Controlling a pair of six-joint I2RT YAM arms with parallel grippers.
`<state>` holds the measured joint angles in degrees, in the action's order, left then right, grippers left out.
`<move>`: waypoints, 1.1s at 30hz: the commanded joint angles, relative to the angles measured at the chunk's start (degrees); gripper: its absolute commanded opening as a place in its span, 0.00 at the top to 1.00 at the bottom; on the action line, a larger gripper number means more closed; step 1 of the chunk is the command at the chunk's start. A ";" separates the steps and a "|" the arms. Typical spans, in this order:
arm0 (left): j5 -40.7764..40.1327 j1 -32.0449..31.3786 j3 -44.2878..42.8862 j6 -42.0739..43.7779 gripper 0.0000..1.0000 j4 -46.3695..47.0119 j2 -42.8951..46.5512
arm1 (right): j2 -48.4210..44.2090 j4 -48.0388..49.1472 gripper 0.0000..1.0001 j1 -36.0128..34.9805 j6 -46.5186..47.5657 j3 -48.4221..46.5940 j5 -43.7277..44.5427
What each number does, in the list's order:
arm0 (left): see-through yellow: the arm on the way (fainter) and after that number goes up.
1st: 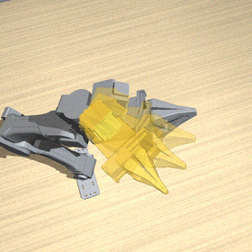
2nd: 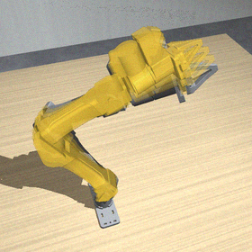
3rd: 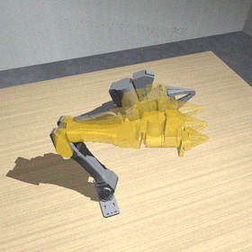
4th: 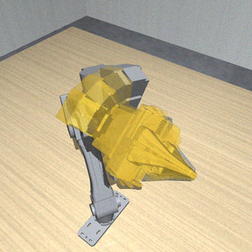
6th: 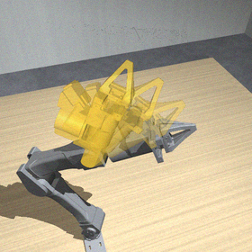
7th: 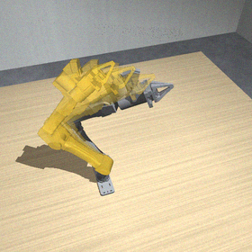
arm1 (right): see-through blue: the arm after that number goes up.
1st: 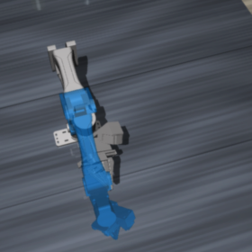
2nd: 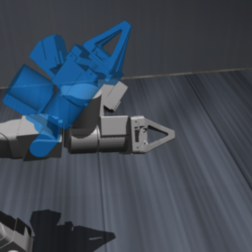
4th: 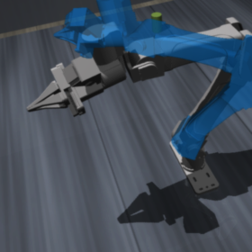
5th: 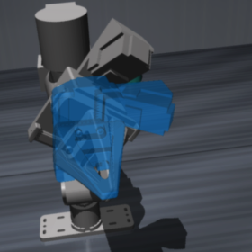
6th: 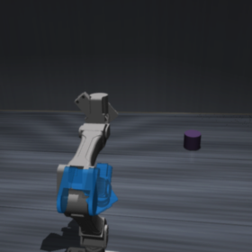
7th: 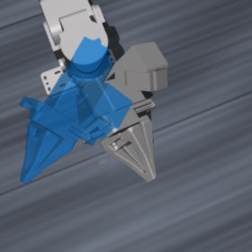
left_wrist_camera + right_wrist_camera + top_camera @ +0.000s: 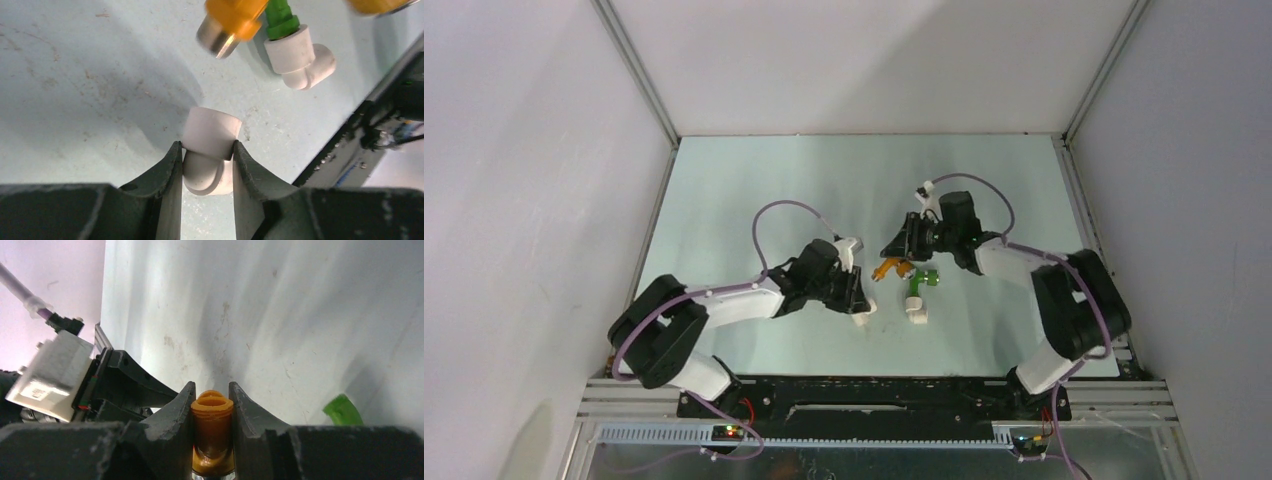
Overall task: Install the water faucets
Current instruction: Pick up the adaptor at the center of the board.
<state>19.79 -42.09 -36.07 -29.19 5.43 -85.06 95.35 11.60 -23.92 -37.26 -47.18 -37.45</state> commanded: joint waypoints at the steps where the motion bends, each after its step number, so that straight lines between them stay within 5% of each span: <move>1: -16.85 -5.19 -4.43 5.51 1.00 -13.08 3.98 | -8.74 -9.26 1.00 1.63 7.34 -0.55 6.46; 8: -45.76 -16.40 -8.42 5.26 1.00 -22.55 1.33 | -18.78 -18.96 1.00 5.30 11.42 1.00 10.01; 12: -54.22 -21.43 -10.91 4.17 0.97 -25.76 -2.69 | -23.76 -22.27 1.00 7.64 12.35 2.38 10.73; 15: -54.59 -22.77 -11.51 3.03 0.88 -25.92 -3.70 | -26.47 -23.76 1.00 8.97 12.72 2.94 10.35; 24: -51.22 -23.66 -11.65 3.95 0.33 -23.00 -0.20 | -28.31 -25.14 1.00 9.98 13.07 2.97 9.58; 33: -43.33 -19.07 -7.95 2.52 0.15 -18.77 9.91 | -28.20 -25.07 1.00 10.10 13.01 2.97 8.89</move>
<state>-27.40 -64.49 -46.13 -25.06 -17.06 -81.08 68.53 -14.59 -14.09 -24.93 -44.05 -27.64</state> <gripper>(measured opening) 0.831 0.293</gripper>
